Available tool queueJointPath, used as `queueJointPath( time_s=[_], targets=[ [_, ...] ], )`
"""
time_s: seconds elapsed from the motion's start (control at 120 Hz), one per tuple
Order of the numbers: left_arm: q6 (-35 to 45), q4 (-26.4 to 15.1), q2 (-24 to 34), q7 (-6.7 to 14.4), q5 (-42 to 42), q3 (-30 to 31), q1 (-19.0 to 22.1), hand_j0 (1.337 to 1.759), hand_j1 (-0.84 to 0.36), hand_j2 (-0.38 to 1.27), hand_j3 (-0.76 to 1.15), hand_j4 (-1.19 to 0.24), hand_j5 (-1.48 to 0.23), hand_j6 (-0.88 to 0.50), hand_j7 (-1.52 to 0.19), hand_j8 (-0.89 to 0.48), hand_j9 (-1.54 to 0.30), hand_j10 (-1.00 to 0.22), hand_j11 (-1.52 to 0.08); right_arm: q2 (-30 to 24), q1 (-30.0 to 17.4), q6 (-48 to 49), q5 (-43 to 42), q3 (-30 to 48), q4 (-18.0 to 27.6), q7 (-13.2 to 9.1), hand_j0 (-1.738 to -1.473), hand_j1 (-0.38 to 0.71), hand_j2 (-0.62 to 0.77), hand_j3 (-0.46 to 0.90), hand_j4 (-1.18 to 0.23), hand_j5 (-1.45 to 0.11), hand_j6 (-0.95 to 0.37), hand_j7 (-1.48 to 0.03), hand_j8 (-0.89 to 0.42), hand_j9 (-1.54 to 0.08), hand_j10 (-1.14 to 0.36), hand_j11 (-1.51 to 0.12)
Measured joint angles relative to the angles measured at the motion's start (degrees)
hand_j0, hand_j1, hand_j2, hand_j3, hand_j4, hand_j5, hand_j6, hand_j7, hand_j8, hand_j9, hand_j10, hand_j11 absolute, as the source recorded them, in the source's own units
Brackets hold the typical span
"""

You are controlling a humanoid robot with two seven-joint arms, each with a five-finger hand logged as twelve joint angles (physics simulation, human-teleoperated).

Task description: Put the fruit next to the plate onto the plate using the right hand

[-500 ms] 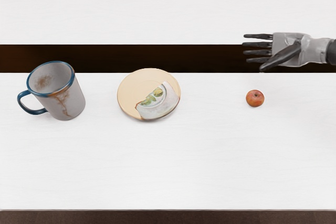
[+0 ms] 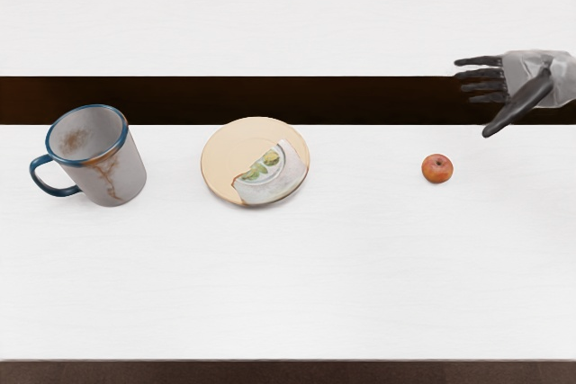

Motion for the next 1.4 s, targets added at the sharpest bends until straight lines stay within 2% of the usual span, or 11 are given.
queueJointPath(
  time_s=[0.092,0.192,0.308,0.417,0.783,0.983,1.242,1.4],
  targets=[
    [0.0,0.0,0.0,0.0,0.0,0.0,0.0,1.658,0.06,0.05,0.00,-0.24,-0.32,-0.24,-0.32,-0.24,-0.32,-0.24,-0.32,-3.8,-0.1,0.0,-10.0,1.7,8.9,3.2,-1.658,-0.30,-0.01,0.00,-0.04,-0.06,-0.04,-0.06,-0.04,-0.06,-0.04,-0.06],
    [0.0,0.0,0.0,0.0,0.0,0.0,0.0,1.658,0.06,0.05,0.00,-0.24,-0.32,-0.24,-0.32,-0.24,-0.32,-0.24,-0.32,-7.0,-0.5,0.0,-18.6,2.1,18.1,4.6,-1.658,-0.29,-0.01,0.00,-0.05,-0.06,-0.05,-0.06,-0.05,-0.06,-0.05,-0.06],
    [0.0,0.0,0.0,0.0,0.0,0.0,0.0,1.658,0.06,0.05,0.00,-0.25,-0.32,-0.25,-0.32,-0.25,-0.32,-0.25,-0.32,-8.5,-2.3,-0.6,-26.5,2.1,25.2,5.2,-1.658,-0.29,-0.01,0.00,-0.05,-0.07,-0.05,-0.06,-0.05,-0.07,-0.05,-0.06],
    [0.0,0.0,0.0,0.0,0.0,0.0,0.0,1.658,0.06,0.05,0.00,-0.25,-0.32,-0.25,-0.32,-0.25,-0.32,-0.24,-0.32,-8.8,-4.2,-6.1,-31.5,1.4,28.5,5.4,-1.658,-0.29,-0.01,0.00,-0.06,-0.07,-0.06,-0.07,-0.06,-0.07,-0.05,-0.07],
    [0.0,0.0,0.0,0.0,0.0,0.0,0.0,1.658,0.06,0.05,0.00,-0.25,-0.32,-0.25,-0.32,-0.25,-0.32,-0.25,-0.32,-6.6,-8.8,-29.3,-38.6,-3.6,31.9,6.1,-1.658,-0.28,-0.01,0.00,-0.06,-0.08,-0.07,-0.08,-0.06,-0.08,-0.06,-0.08],
    [0.0,0.0,0.0,0.0,0.0,0.0,0.0,1.658,0.06,0.05,0.00,-0.25,-0.32,-0.25,-0.32,-0.25,-0.32,-0.24,-0.32,-5.8,-10.9,-36.2,-39.8,-5.9,33.7,5.9,-1.658,-0.23,-0.02,0.00,-0.11,-0.13,-0.11,-0.13,-0.11,-0.13,-0.10,-0.13],
    [0.0,0.0,0.0,0.0,0.0,0.0,0.0,1.658,0.06,0.05,0.00,-0.25,-0.32,-0.25,-0.32,-0.25,-0.32,-0.24,-0.32,-4.6,-12.4,-41.6,-38.6,-7.2,33.7,5.7,-1.658,-0.08,-0.04,0.00,-0.24,-0.30,-0.24,-0.30,-0.24,-0.30,-0.23,-0.30],
    [0.0,0.0,0.0,0.0,0.0,0.0,0.0,1.658,0.06,0.05,0.00,-0.25,-0.32,-0.25,-0.32,-0.25,-0.32,-0.24,-0.32,-3.8,-13.3,-46.5,-38.2,-7.3,32.6,5.9,-1.658,-0.08,-0.04,0.00,-0.23,-0.30,-0.24,-0.30,-0.23,-0.30,-0.23,-0.30]
  ],
)
